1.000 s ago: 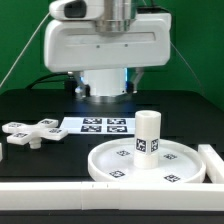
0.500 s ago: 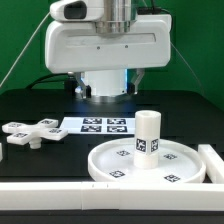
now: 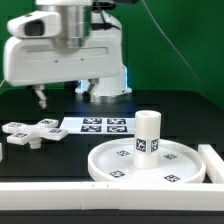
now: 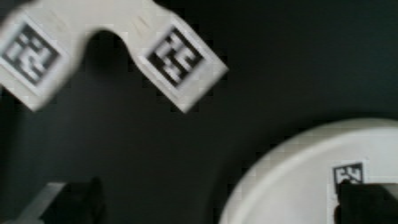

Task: Assemble round table

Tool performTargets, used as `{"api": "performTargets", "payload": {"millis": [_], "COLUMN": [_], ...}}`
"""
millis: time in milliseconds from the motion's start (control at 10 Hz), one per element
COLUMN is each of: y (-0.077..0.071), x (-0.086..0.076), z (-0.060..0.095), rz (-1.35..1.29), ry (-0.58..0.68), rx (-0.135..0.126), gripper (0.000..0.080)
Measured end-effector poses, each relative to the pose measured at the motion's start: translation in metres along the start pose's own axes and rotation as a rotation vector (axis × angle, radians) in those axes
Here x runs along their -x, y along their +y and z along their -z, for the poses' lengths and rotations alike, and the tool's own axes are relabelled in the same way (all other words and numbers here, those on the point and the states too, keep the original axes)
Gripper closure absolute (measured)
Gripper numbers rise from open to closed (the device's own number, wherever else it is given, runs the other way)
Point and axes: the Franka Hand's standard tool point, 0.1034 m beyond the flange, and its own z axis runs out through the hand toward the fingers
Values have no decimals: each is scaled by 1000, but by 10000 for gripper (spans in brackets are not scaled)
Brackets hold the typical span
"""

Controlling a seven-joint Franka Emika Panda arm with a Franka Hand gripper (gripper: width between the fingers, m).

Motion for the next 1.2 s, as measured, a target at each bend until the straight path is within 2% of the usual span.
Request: {"api": "performTargets", "payload": {"millis": [400,500,600,800,900,1200], "y": [-2,7,21,47,56,52], "x": [-1,7,21,40,46,45], "z": [-1,-6,-12,-18,-22,-25], "rz": [12,27,28,89,112,101], "ry": [-1,1,12,33,33,29], "rx": [0,10,32,75,82,78], "gripper": [151,151,151,151,151,151]}}
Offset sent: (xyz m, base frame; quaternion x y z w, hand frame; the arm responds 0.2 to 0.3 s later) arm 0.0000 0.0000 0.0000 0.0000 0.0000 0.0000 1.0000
